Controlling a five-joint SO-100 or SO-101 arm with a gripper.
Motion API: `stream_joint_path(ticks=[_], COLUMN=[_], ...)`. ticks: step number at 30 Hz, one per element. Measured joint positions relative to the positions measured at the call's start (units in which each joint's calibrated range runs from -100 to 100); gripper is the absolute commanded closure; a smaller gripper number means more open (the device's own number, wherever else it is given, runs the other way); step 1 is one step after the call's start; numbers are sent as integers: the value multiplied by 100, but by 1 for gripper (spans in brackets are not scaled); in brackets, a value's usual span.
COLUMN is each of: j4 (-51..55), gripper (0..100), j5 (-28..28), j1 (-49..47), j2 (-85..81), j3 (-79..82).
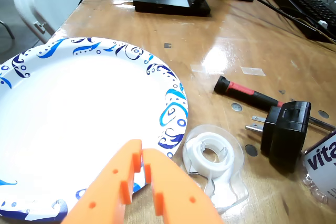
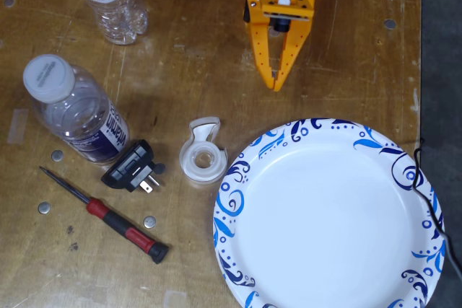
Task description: Move the bottles to the plate
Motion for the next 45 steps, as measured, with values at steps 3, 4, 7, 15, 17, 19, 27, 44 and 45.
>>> stream_joint_path(ticks=[3, 4, 7, 15, 17, 19, 27, 44, 45], j4=[34, 34, 51, 51, 51, -85, -1745, -2885, -2902], gripper=[99, 99, 99, 99, 99, 99, 99, 99, 99], j5=[0, 0, 0, 0, 0, 0, 0, 26, 31], j1=[64, 119, 146, 146, 146, 146, 137, 948, 1057], j2=[0, 0, 0, 0, 0, -8, -17, -25, -25], j3=[0, 0, 0, 0, -18, -27, -9, 0, 0])
